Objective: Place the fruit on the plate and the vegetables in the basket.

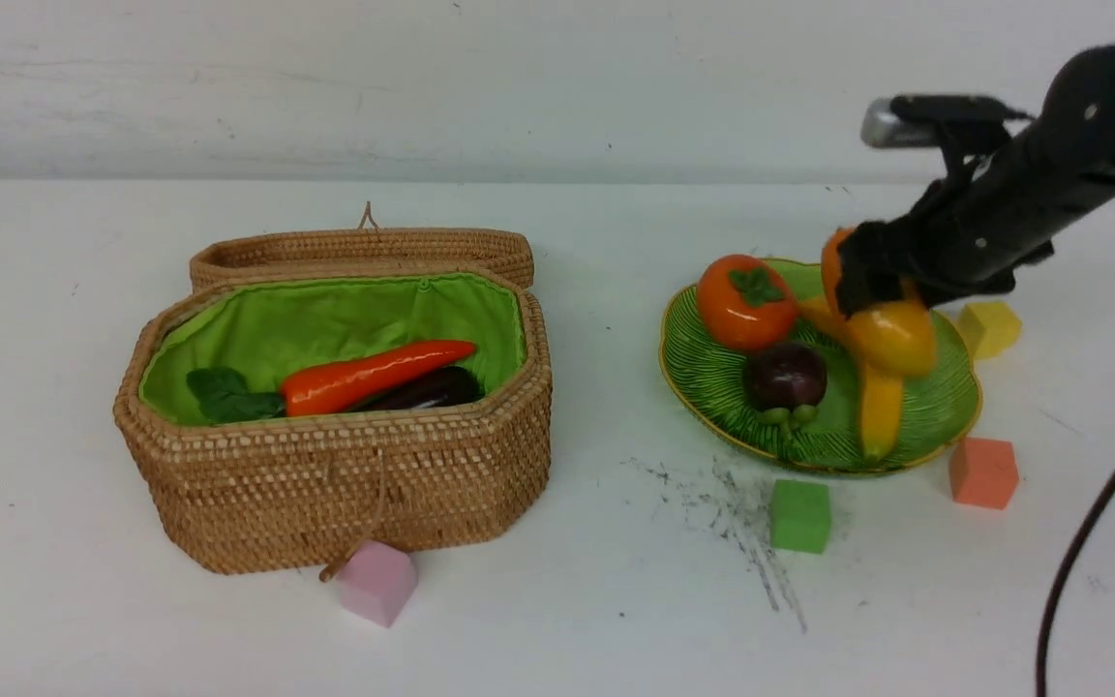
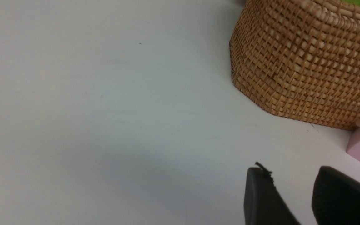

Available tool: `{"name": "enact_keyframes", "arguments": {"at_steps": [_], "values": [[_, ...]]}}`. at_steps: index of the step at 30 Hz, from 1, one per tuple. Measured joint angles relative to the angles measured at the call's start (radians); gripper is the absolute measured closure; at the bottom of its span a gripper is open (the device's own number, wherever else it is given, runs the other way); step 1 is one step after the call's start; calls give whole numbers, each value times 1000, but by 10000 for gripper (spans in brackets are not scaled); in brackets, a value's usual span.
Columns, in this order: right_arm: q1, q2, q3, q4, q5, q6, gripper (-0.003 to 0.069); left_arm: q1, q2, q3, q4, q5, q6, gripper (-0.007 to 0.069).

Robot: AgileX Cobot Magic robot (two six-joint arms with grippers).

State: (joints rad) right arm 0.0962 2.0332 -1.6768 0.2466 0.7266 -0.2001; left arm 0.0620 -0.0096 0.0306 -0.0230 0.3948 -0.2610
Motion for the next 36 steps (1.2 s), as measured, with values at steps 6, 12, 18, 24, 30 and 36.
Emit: {"name": "enact_keyframes", "arguments": {"at_steps": [6,12,18,24,30,36], "values": [[0,36,0,4,-12,28,121,0,0,0,0,0,0,386],[0,36,0,13,-4,41,97,0,0,0,0,0,0,386],[0,23,4,46,13,44,-6,0,0,0,0,0,0,386],[0,-73,4,53,27,48,16,0,0,0,0,0,0,386],[0,-248,4,46,182,25,179,0,0,0,0,0,0,386],[0,-470,6,9,395,25,431,0,0,0,0,0,0,386]]}}
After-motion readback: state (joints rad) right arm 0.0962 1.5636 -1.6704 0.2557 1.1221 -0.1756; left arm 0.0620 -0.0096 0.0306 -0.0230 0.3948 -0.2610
